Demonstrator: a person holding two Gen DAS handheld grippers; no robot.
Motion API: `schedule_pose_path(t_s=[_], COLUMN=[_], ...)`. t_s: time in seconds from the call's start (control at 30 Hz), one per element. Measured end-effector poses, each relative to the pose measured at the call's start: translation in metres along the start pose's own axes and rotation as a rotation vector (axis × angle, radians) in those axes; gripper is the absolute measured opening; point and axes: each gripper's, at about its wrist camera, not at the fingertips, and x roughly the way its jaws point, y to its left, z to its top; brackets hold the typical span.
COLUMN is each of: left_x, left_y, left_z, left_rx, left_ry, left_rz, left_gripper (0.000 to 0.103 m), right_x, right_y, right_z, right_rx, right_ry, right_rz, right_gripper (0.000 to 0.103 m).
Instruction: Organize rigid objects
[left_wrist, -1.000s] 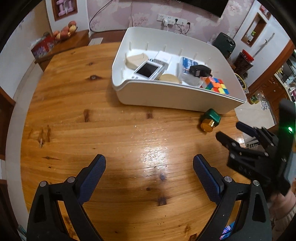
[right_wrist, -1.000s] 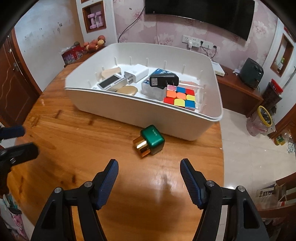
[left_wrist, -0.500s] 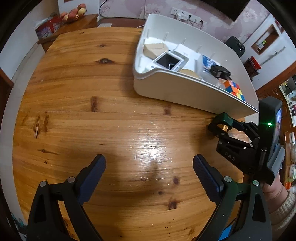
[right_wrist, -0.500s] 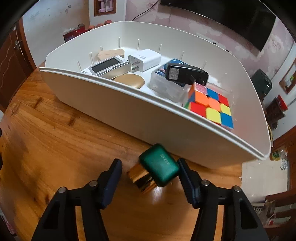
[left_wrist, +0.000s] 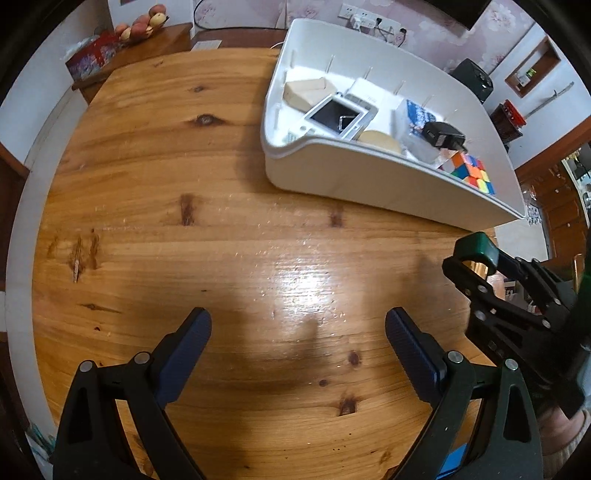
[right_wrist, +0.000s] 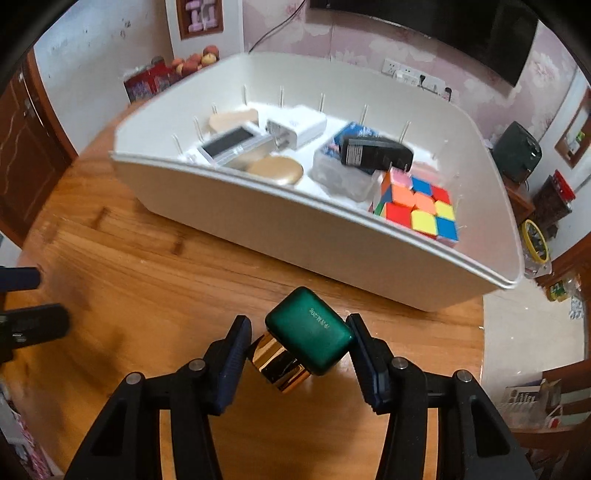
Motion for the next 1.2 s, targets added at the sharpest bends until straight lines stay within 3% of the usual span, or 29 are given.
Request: schedule_pose_path(t_s=[0.23, 0.47, 0.63, 0.8, 0.93, 1.2], left_x=[-0.03, -0.066, -0.078, -0.082, -0.082, -0.077], left_y=[-0.009, -0.013, -0.015, -0.013, -0.009, 0.013], left_z=[0.012, 0.022, 0.024, 0.027, 0.033, 0.036], left_rx=[0.023, 0.052, 0.072, 0.082, 0.085, 0.059], left_ry=[-0.047, -0.121, -0.143, -0.15, -0.164, -0.173], left_rz=[-0.03, -0.067, -0.079, -0.08, -0.067, -0.04], left_gripper=[0.096, 0.096, 0.096, 0.096, 0.096, 0.096], right_x=[-0.057, -0.096, -0.101, -0.071, -0.02, 0.076], right_y=[0.001, -0.016, -0.022, -0.027, -0.028, -0.023], right_z=[0.021, 0.079, 0.127, 0.172, 0.196, 0.199], right_rx=[0.034, 0.082, 0.082, 0.114, 0.135, 0.159], right_ry=[-0.07, -0.15, -0.205, -0.185, -0.119, 0.066], right_rz=[0.027, 0.03, -0.008, -0.024, -0.056, -0.084], right_gripper=[0.053, 0.053, 0.053, 0.053, 0.053, 0.053])
